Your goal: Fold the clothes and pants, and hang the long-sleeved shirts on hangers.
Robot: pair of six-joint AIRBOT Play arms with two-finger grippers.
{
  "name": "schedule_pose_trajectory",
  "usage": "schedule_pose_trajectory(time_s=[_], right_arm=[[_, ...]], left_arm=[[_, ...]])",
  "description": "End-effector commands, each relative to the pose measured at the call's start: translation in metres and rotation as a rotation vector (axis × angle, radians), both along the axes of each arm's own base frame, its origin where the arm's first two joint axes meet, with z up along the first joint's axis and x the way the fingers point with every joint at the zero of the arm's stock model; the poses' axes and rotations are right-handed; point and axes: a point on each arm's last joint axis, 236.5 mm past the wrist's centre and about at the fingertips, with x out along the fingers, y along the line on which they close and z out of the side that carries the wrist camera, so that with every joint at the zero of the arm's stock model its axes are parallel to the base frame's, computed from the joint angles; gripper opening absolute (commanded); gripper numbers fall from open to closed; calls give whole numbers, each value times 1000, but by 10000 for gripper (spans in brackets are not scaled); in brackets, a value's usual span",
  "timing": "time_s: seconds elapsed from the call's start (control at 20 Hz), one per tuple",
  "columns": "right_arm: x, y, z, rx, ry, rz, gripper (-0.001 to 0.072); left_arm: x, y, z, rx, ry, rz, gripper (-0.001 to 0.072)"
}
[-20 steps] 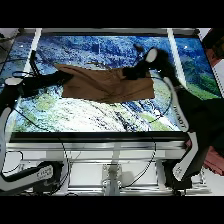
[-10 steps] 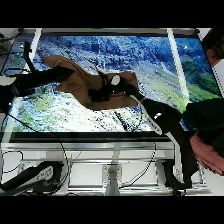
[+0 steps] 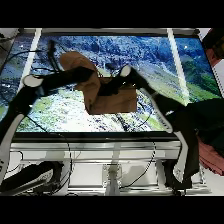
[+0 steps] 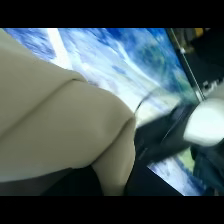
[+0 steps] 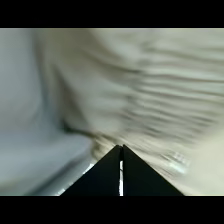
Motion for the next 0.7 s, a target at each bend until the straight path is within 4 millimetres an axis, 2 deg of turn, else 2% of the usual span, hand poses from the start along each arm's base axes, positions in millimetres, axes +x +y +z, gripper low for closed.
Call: schedule_pose_trajectory(time_s=[0.0,0.15,0.25,0.35,0.4,0.45,0.5,0.55,0.6,0.65], right_arm=[[14,-114,44,-201,-56,-26,11],[34,-170,110,-197,-186,-152,11],[39,-194,145,-188,-260,-210,11],[43,-213,169,-187,-320,-262,12],[45,-220,174,-192,-335,-278,16],[47,-230,176,-208,-344,-293,88],[49,-239,174,-231,-346,-305,248],[52,-250,170,-264,-350,-319,454],[54,-261,166,-304,-354,-328,566],[56,-273,161,-348,-358,-337,564]], left_arm=[[-17,-57,-13,24,-16,-51,40],[-21,-102,-34,54,-28,-46,39],[-19,-138,-52,48,-1,-35,40],[-23,-171,-74,57,30,-70,48],[-28,-185,-84,54,58,-88,206],[-35,-196,-91,59,70,-115,574],[-40,-200,-93,61,73,-125,682],[-43,-201,-91,61,74,-139,694],[-42,-199,-88,56,71,-138,694],[-37,-193,-80,51,60,-129,694]])
